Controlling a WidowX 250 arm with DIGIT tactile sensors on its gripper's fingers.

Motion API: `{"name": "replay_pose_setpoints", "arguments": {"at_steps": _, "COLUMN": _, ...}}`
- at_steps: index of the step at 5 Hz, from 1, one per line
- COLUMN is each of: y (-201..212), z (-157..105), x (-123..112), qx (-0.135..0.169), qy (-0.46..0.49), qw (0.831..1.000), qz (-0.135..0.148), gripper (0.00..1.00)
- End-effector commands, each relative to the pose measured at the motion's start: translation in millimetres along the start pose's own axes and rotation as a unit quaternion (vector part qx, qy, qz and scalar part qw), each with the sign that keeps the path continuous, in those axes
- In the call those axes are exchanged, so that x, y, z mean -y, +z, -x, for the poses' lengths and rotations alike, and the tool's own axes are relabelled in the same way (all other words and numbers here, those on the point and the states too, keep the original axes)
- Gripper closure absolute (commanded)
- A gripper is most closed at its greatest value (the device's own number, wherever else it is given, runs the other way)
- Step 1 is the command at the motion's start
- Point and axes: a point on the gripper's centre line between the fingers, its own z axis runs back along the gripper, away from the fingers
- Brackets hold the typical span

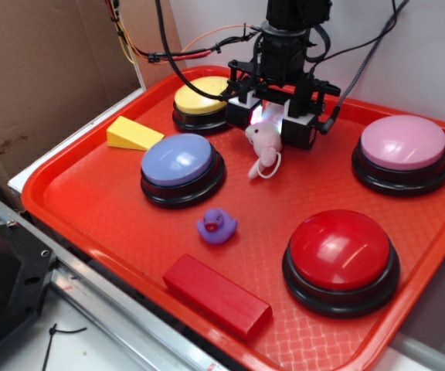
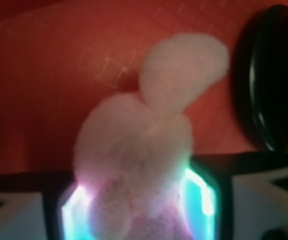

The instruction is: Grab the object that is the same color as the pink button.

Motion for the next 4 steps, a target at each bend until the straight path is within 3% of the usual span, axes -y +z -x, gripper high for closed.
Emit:
{"name": "replay_pose_setpoints", "arguments": {"at_steps": 1, "y": 118, "z": 48, "x": -21, "qx": 0.096, "qy": -0.082, "qw": 0.982, "qz": 0.141, "gripper": 1.00}}
{"name": "replay_pose_setpoints", "arguments": {"at_steps": 2, "y": 161, "z": 77, "x": -50, "qx": 0.109, "qy": 0.020, "qw": 0.989, "qz": 0.095, "gripper": 1.00}}
{"name": "replay_pose_setpoints", "arguments": {"at_steps": 3, "y": 207, "z": 91, "x": -63, "qx": 0.116, "qy": 0.003, "qw": 0.988, "qz": 0.103, "gripper": 1.00}}
{"name": "replay_pose_setpoints", "arguments": {"at_steps": 4, "y": 257, "z": 99, "x": -62, "qx": 0.134, "qy": -0.013, "qw": 0.988, "qz": 0.079, "gripper": 1.00}}
